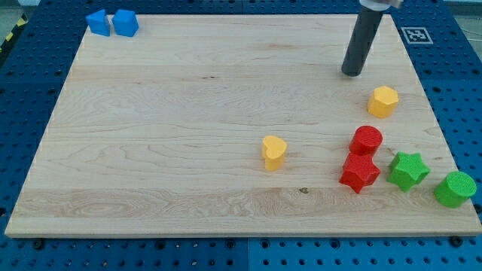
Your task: Put the yellow hexagon to the top of the green circle
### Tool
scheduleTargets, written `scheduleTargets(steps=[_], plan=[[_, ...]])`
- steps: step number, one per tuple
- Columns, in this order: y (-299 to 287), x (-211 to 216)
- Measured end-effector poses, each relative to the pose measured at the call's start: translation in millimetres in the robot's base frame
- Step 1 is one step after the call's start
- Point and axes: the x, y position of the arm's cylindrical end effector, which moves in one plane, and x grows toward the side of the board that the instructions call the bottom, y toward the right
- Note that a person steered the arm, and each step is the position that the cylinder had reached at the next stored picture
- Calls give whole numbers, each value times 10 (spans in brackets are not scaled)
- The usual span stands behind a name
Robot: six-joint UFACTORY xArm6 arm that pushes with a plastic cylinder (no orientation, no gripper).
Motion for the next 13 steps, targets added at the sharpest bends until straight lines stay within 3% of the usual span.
scheduleTargets(steps=[2, 4, 6, 9, 13], plan=[[446, 54], [167, 167], [126, 954], [284, 1635], [325, 1266]])
